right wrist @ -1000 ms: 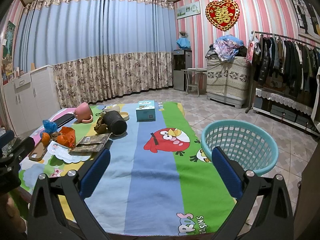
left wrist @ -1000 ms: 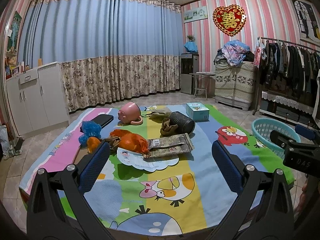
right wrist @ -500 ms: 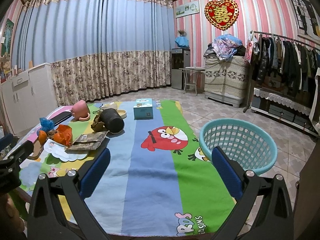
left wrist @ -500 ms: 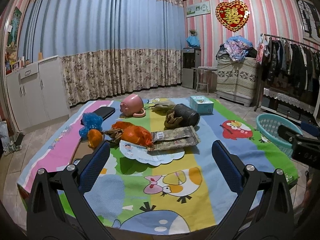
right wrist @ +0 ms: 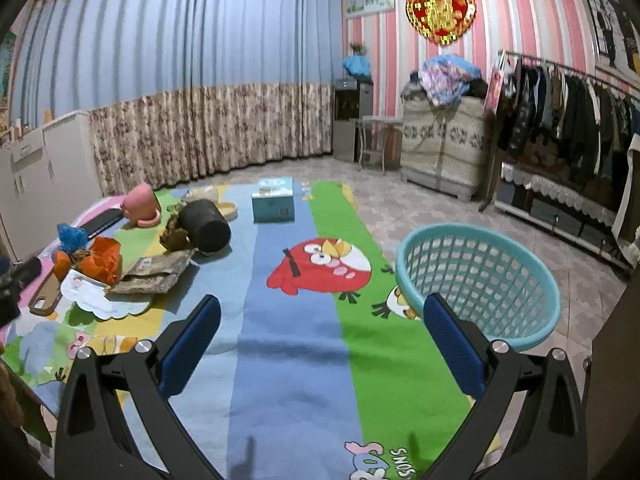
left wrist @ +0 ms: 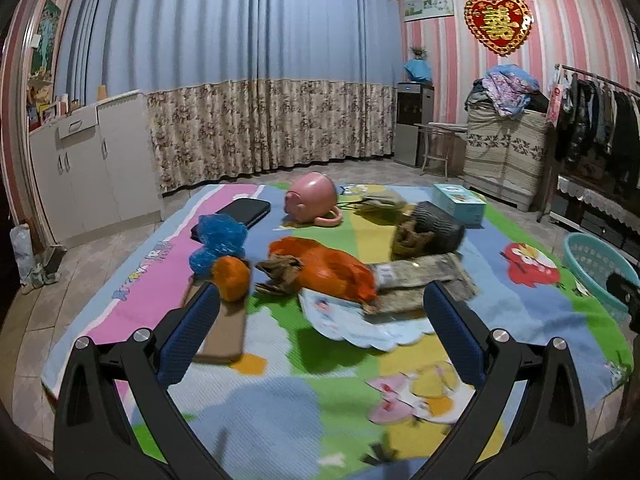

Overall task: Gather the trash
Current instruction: 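Grasp the orange tangerine with the left tool while the right tool grasps the snack wrapper, then carry the tangerine and wrapper in both tools over the blue basket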

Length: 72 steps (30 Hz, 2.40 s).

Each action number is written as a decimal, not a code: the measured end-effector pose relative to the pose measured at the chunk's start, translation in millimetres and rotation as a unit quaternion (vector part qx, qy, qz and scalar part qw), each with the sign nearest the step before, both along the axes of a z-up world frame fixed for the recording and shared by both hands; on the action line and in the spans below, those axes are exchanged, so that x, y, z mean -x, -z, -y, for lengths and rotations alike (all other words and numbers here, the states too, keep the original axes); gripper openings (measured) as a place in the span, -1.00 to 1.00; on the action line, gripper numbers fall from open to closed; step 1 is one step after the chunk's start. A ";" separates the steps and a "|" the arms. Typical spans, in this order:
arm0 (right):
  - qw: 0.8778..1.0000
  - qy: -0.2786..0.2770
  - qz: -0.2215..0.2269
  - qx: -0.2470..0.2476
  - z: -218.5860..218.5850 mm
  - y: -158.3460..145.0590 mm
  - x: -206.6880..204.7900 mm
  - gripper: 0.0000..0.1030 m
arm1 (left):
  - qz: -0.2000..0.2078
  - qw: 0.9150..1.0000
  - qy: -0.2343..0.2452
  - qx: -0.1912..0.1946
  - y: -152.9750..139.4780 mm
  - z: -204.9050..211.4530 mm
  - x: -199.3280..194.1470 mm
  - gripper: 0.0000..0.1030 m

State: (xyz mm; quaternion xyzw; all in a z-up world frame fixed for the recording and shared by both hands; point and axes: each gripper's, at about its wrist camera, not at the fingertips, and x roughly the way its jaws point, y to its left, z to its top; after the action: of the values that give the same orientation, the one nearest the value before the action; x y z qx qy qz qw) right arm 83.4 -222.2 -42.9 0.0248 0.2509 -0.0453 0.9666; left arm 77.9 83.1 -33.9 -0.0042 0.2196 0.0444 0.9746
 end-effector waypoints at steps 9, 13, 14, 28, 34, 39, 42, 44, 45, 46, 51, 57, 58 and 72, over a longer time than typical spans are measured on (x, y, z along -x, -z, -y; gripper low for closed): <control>0.999 -0.015 -0.017 0.032 -30.5 -5.0 -36.0 0.92 | -0.012 0.999 -0.032 -0.011 8.7 -47.5 -45.9 0.92; 0.998 -0.030 -0.048 0.039 -46.2 5.2 -58.7 0.92 | -0.040 0.998 -0.042 0.001 17.1 -72.7 -69.9 0.92; 0.997 -0.028 -0.049 0.045 -50.1 7.0 -63.4 0.92 | -0.044 0.998 -0.046 0.002 18.0 -78.3 -74.9 0.92; 0.994 -0.058 -0.094 0.006 -75.4 22.7 -105.8 0.92 | -0.160 0.986 -0.007 0.053 53.3 -116.8 -133.1 0.05; 0.991 -0.078 -0.108 0.002 -88.0 30.1 -112.1 0.92 | -0.152 0.987 0.013 0.051 52.3 -112.6 -125.3 -0.27; 0.989 -0.089 -0.120 -0.004 -100.2 35.3 -126.3 0.92 | -0.137 0.990 0.006 0.030 43.2 -112.8 -108.3 -0.29; 0.986 -0.095 -0.135 -0.019 -108.1 42.0 -138.4 0.90 | -0.126 0.992 -0.004 0.017 35.5 -115.8 -96.0 -0.29; 0.983 -0.101 -0.149 -0.024 -112.3 48.0 -145.7 0.79 | -0.121 0.993 -0.006 0.018 30.5 -120.6 -90.8 -0.29; 0.981 -0.107 -0.160 -0.029 -115.3 52.0 -149.8 0.64 | -0.118 0.993 -0.006 0.019 28.2 -122.2 -88.4 -0.29; 0.977 -0.117 -0.173 -0.041 -117.5 56.2 -153.4 0.56 | -0.116 0.993 -0.007 0.019 25.7 -123.9 -85.8 -0.29; 0.970 -0.144 -0.182 -0.070 -126.4 60.1 -156.8 -0.35 | -0.106 0.994 -0.006 0.013 17.4 -122.0 -79.9 -0.29; 0.969 -0.152 -0.174 -0.092 -116.2 53.0 -152.4 -0.88 | -0.101 0.995 -0.006 0.015 13.5 -117.8 -78.8 -0.29; 0.969 -0.151 -0.171 -0.091 -112.3 50.7 -151.0 -0.90 | -0.100 0.995 -0.006 0.016 12.2 -115.8 -78.3 -0.29; 0.988 -0.078 -0.084 -0.100 3.5 -2.2 -112.3 -0.97 | -0.057 0.997 0.057 0.010 -28.4 -30.2 -83.8 -0.29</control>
State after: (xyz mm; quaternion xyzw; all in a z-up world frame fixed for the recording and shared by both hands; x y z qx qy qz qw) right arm 195.7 -225.7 -40.8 0.0974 0.3354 0.0535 0.9355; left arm 161.7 113.3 -5.5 0.0009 0.2747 -0.0130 0.9614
